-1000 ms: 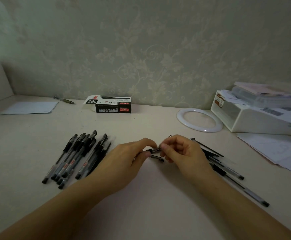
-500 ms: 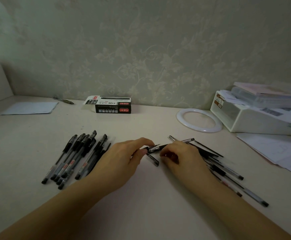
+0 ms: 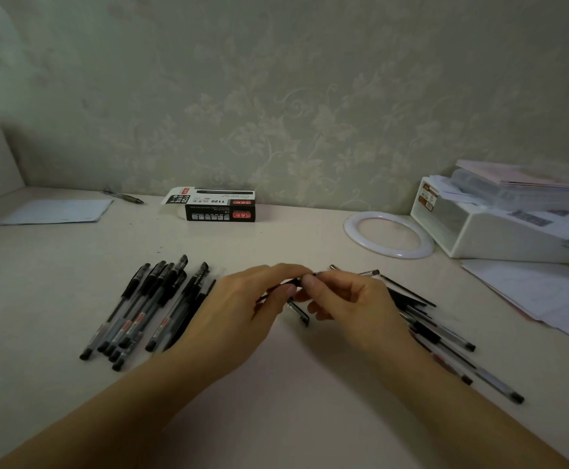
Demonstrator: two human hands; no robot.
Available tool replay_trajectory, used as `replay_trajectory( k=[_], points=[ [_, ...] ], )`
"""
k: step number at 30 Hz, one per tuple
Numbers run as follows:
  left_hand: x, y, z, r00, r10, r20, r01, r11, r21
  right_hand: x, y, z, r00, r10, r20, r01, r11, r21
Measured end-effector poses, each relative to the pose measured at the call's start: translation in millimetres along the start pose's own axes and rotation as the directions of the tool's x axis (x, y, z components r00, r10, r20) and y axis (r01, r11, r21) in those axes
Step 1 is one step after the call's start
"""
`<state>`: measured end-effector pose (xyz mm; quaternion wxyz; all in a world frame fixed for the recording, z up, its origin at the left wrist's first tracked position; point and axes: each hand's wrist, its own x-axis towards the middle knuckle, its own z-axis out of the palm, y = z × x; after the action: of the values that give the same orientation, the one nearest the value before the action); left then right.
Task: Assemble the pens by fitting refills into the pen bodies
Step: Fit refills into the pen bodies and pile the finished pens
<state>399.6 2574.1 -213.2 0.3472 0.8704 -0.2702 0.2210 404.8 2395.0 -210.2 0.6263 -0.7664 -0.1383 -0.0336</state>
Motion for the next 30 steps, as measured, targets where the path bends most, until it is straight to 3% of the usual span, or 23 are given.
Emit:
replay_trajectory(
  k=[6, 11, 14, 16, 18, 20, 24, 30],
  points=[
    [0, -1, 1, 1.000, 0.022, -0.019, -0.022, 1.000, 0.020, 2, 3, -1, 0.988, 0.155, -0.016, -0.148, 0.962, 0.228],
    [0, -7, 2, 0.997, -0.072, -0.014, 0.073, 0.994, 0.078, 14, -5, -18, 0.929, 0.134, -0.344, -0.004, 0.936, 0.353],
    [-1, -10, 3, 0.995, -0.098, -0.015, 0.099, 0.992, 0.079, 18, -4, -37, 0.845, -0.065, -0.531, 0.100, 0.994, 0.038],
    [-1, -10, 3, 0.995, -0.104, -0.012, 0.104, 0.991, 0.078, 18, -2, -47, 0.821, -0.251, -0.513, 0.128, 0.956, -0.262],
    [-1, -9, 3, 0.994, -0.106, -0.009, 0.107, 0.991, 0.077, 17, 3, -54, 0.843, -0.377, -0.385, 0.109, 0.819, -0.564],
    [-1, -10, 3, 0.994, -0.105, -0.013, 0.106, 0.992, 0.073, 17, 9, -57, 0.888, -0.378, -0.264, 0.051, 0.650, -0.758],
    [0, -9, 2, 0.994, -0.111, -0.015, 0.112, 0.991, 0.070, 14, 17, -59, 0.947, -0.236, -0.216, -0.074, 0.495, -0.866],
    [-1, -8, 1, 0.993, -0.118, -0.018, 0.119, 0.991, 0.059, 14, 18, -59, 0.955, -0.190, -0.228, -0.131, 0.418, -0.899]
  ],
)
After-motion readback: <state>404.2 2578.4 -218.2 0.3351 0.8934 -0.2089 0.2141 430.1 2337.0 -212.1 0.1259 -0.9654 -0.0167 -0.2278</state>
